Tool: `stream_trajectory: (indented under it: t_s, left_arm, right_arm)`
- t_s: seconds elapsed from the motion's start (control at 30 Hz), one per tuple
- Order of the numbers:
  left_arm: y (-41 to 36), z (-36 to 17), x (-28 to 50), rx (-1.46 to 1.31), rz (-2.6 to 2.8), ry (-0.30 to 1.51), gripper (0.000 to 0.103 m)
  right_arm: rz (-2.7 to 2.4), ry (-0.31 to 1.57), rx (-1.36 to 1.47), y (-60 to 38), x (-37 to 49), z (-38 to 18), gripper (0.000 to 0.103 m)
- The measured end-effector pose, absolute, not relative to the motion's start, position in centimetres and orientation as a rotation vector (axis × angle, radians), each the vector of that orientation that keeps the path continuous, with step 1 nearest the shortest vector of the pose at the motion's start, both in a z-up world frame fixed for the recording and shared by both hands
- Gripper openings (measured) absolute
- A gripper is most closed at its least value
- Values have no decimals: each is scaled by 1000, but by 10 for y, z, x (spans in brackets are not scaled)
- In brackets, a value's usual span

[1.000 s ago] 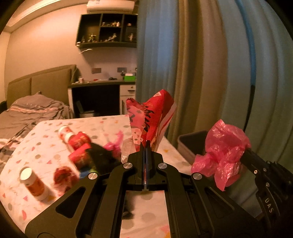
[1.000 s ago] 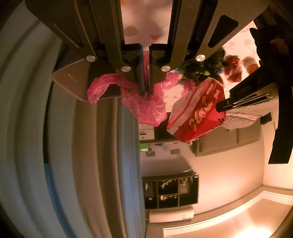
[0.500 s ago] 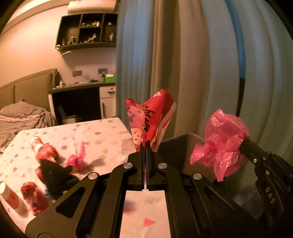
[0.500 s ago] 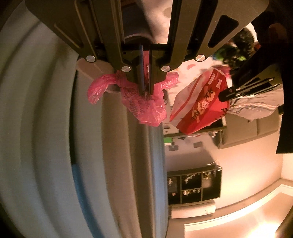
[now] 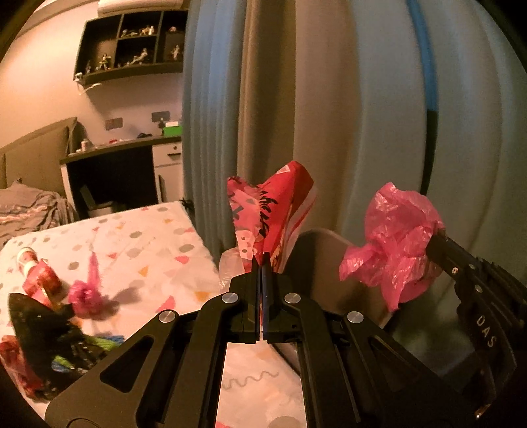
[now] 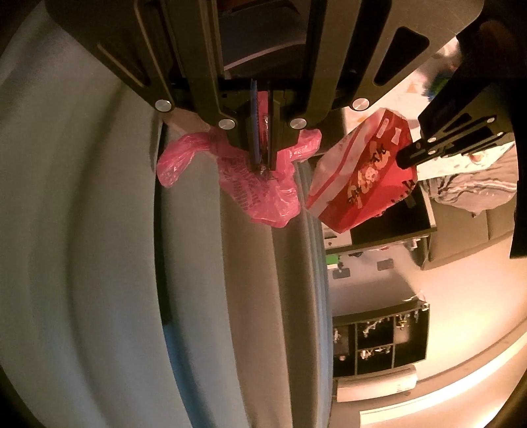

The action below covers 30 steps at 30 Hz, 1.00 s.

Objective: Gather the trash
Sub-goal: 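Carry both bags to the grey bin and release them inside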

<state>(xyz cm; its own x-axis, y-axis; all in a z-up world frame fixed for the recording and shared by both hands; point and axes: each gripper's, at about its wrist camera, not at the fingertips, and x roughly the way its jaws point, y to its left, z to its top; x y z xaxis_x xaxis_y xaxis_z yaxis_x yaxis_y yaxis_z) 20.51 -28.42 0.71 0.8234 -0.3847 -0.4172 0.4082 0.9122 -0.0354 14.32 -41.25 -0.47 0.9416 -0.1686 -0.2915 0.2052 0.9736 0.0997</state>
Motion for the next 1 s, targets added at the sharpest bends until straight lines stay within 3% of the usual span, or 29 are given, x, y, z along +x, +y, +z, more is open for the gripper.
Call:
stream_trajectory:
  t_s: [1.0]
  left_arm:
    - [-321,-37,248,22,-563,529,0]
  right_arm:
    - [-200,401,160,-434,194,-35,5]
